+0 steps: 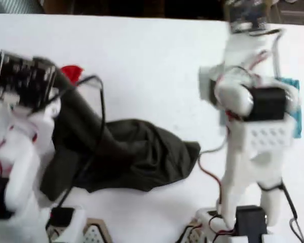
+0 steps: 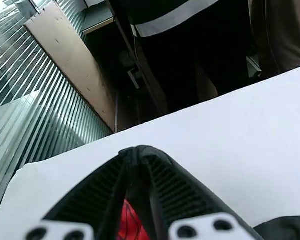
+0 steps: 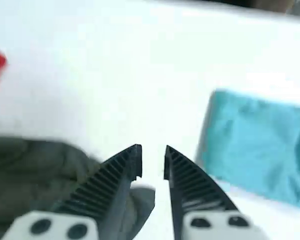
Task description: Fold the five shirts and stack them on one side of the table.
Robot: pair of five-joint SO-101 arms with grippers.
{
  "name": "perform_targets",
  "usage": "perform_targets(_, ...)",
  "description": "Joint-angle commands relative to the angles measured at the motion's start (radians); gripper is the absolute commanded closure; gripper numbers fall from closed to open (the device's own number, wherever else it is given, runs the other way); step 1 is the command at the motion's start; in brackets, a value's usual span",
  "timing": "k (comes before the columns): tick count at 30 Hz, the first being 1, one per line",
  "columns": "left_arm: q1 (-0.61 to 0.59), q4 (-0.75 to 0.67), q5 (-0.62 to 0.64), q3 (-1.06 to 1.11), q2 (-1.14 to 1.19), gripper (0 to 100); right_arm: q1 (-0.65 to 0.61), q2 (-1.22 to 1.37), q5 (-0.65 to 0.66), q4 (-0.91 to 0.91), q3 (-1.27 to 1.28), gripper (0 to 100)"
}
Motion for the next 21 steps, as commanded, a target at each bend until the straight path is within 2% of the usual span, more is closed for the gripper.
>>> perform_targets(1, -0.031, -0.095, -0.014, -0.008, 0.087, 97, -0.087, -0.018, 0.006, -0.134, 0.322, 90.7)
perform_targets(5, -0.117, -0.147, -0.011, -0.005, 0.17, 97, -0.266, -0.018, 0.003, -0.292, 0.572, 90.4)
perform_targets(8, -0.161, -0.16, -0.015, -0.005, 0.204, 97, -0.338, -0.008, 0.011, -0.386, 0.689, 88.4)
perform_targets(11, -0.183, -0.163, -0.015, -0.005, 0.226, 97, -0.377, -0.008, 0.021, -0.446, 0.787, 80.0)
perform_targets(15, -0.204, -0.158, -0.015, -0.004, 0.252, 97, -0.418, -0.008, 0.106, -0.549, 0.916, 68.1)
perform_targets(21, -0.215, -0.158, -0.015, -0.004, 0.255, 97, -0.387, -0.001, 0.126, -0.736, 1.083, 70.4)
